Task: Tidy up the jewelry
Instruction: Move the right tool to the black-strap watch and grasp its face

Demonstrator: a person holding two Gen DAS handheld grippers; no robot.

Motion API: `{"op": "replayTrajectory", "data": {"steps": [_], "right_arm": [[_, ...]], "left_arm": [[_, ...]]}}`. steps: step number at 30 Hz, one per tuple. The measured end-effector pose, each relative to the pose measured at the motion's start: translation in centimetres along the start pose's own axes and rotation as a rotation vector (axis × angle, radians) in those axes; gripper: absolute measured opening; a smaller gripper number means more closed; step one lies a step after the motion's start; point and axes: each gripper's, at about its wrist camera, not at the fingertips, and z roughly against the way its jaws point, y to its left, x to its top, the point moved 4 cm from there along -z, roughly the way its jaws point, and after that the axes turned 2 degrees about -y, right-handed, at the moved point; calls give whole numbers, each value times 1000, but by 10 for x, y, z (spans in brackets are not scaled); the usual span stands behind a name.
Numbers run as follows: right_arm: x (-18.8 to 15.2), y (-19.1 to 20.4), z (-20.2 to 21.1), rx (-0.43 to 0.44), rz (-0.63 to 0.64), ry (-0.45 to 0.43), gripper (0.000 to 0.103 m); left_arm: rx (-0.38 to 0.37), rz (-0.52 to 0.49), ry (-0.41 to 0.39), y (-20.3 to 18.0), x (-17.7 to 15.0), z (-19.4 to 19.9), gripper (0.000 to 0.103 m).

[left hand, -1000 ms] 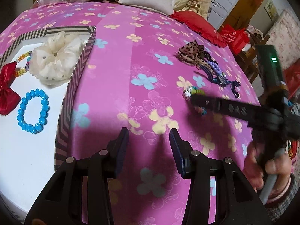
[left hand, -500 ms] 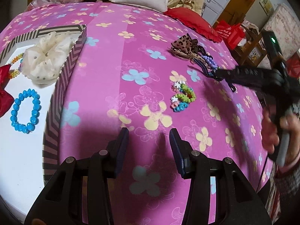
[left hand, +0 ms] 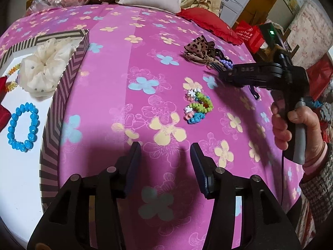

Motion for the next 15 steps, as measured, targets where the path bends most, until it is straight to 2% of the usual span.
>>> {"op": "replayTrajectory", "data": {"steps": [1,5,9,13,14,15], "right_arm": [[-4,1,3,-1,5,-11,43],[-36,-10,19,-11,32,38,43],[-64,-45,39,-102,14,61,43],[-51,-68,54,-31,-136,2,44],[-44,-71,55,-7,-190,-20,50],[-35,-73,53,2,-237,-41,62]], "left_arm": [[6,-5,0,-1,0,0,49],[12,-8,1,-2,0,-1,49],[4,10,5,0,0,0,49],[23,2,-5,-1,-2,1,49],[31,-5,-9,-3,-3,1,49],[40,-13,-14,-4,-4,0,49]]}}
